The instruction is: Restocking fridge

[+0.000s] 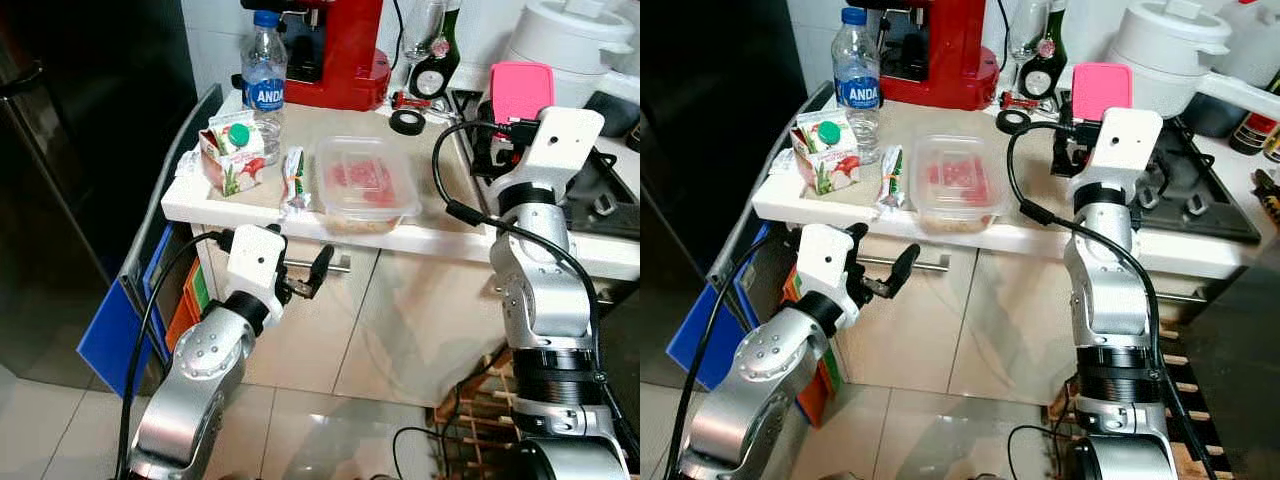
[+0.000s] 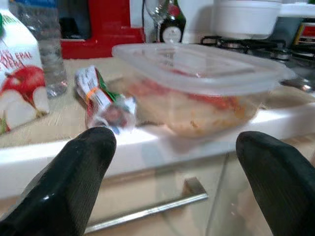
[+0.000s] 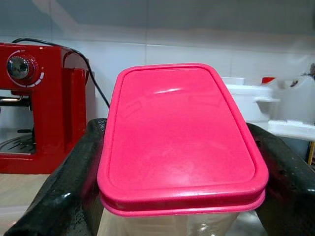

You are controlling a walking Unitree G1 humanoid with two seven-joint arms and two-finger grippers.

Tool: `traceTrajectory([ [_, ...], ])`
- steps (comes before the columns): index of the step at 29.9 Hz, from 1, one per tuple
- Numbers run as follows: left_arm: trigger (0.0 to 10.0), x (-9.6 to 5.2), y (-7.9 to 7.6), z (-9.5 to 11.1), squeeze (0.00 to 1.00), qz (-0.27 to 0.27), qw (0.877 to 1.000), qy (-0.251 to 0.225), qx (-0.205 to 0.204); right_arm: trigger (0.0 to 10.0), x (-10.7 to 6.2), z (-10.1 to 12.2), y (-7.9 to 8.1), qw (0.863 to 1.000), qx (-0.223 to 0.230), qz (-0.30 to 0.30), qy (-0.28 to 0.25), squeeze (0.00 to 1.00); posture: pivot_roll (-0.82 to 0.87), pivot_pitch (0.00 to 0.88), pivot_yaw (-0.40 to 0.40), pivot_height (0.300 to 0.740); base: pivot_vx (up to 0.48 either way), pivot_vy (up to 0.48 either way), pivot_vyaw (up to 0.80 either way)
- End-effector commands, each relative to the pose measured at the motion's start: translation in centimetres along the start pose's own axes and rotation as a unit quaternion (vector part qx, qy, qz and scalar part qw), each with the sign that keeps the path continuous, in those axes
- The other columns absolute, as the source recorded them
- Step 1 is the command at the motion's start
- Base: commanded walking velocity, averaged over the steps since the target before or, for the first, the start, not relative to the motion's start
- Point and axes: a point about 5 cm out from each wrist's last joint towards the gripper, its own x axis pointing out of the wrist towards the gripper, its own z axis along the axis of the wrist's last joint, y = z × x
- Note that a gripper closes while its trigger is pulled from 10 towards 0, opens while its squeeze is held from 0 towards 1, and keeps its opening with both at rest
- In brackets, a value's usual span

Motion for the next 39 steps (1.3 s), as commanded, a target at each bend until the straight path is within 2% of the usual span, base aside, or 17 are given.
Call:
traceTrajectory([
  [1, 10.0, 0.5, 0.4, 0.0, 0.00, 0.004, 1.000, -0.002, 0.005, 0.0, -0.5, 0.0, -0.6, 1.000, -0.009, -0.023, -0.006, 0.04, 0.01, 0.000, -0.017, 0.740, 0.000, 0.000, 0.00],
  [7, 10.0, 1.3, 0.5, -0.4, 0.00, -0.018, 1.000, -0.004, -0.003, 0.0, -1.2, 0.4, -1.3, 0.997, -0.042, -0.060, -0.021, 0.04, -0.03, 0.000, 0.017, 0.740, 0.000, 0.000, 0.00],
  [9, 10.0, 2.1, 0.6, -0.9, 0.00, -0.030, 0.999, -0.002, -0.013, 0.0, -1.8, 0.7, -1.8, 0.995, -0.059, -0.073, -0.027, 0.04, -0.07, 0.000, 0.033, 0.740, 0.000, 0.000, 0.00],
  [15, 10.0, 3.1, -0.1, -1.3, 0.00, -0.055, 0.998, -0.004, -0.017, 0.0, -2.5, 1.2, -2.6, 0.991, -0.089, -0.086, -0.040, 0.05, -0.09, 0.000, 0.033, 0.740, 0.000, 0.000, 0.00],
  [20, 10.0, 3.3, -0.3, -1.2, 0.00, -0.047, 0.999, -0.008, -0.014, 0.0, -2.4, 1.1, -2.4, 0.992, -0.090, -0.084, -0.037, 0.05, -0.06, 0.000, 0.009, 0.740, 0.000, 0.000, 0.00],
  [27, 10.0, 3.1, 0.1, -1.1, 0.00, -0.025, 0.999, -0.014, -0.017, 0.0, -1.6, -0.4, -1.5, 0.997, -0.047, -0.058, 0.003, 0.05, -0.02, 0.000, -0.030, 0.740, -0.069, 0.000, 0.00],
  [39, 10.0, 3.4, 0.4, -0.7, 0.00, -0.021, 0.999, -0.025, -0.017, 0.0, -1.0, -0.8, -1.4, 0.998, -0.053, -0.044, 0.006, 0.05, -0.01, 0.000, -0.036, 0.740, -0.255, 0.000, 0.00],
])
